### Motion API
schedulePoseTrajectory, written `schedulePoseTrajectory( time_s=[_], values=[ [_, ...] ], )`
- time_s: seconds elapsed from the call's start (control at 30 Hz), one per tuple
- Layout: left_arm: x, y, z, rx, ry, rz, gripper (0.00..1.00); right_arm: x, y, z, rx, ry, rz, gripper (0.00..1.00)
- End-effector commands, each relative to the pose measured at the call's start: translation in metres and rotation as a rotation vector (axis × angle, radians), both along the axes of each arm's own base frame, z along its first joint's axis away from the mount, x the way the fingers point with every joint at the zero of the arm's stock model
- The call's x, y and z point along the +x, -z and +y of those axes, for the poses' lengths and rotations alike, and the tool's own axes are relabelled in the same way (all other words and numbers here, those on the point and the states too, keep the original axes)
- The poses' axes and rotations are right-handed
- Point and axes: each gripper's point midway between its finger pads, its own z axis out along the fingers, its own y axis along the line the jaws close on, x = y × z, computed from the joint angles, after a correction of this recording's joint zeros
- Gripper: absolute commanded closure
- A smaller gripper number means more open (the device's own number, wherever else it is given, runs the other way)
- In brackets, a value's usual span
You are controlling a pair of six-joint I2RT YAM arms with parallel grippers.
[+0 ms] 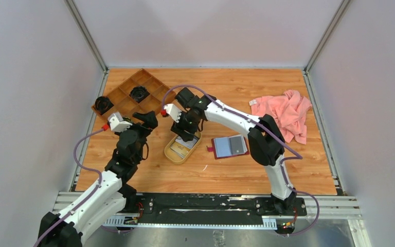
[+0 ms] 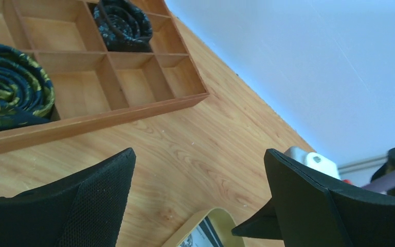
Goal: Put the credit cards into the card holder
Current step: Pick up the credit card from the storage box.
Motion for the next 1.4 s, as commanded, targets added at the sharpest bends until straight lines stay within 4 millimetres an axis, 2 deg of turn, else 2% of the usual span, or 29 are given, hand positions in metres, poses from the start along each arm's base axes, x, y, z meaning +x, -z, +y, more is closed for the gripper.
schedulePoseTrajectory(
  time_s=[0.0, 0.4, 1.37],
  values=[
    [-0.006, 0.002, 0.022, -0.074, -0.118, -0.029, 0.0, -0.014, 0.021, -0.002, -0.094, 0.031, 0.045, 0.34],
    [-0.011, 0.007, 0.028, -0.097, -0.142, -0.04, 0.0, -0.02, 0.032, 0.004, -0.147, 0.1, 0.064, 0.32],
    [-0.017, 0.012, 0.036, -0.128, -0.176, -0.057, 0.0, -0.01, 0.057, -0.008, -0.209, 0.125, 0.078, 0.32]
  ],
)
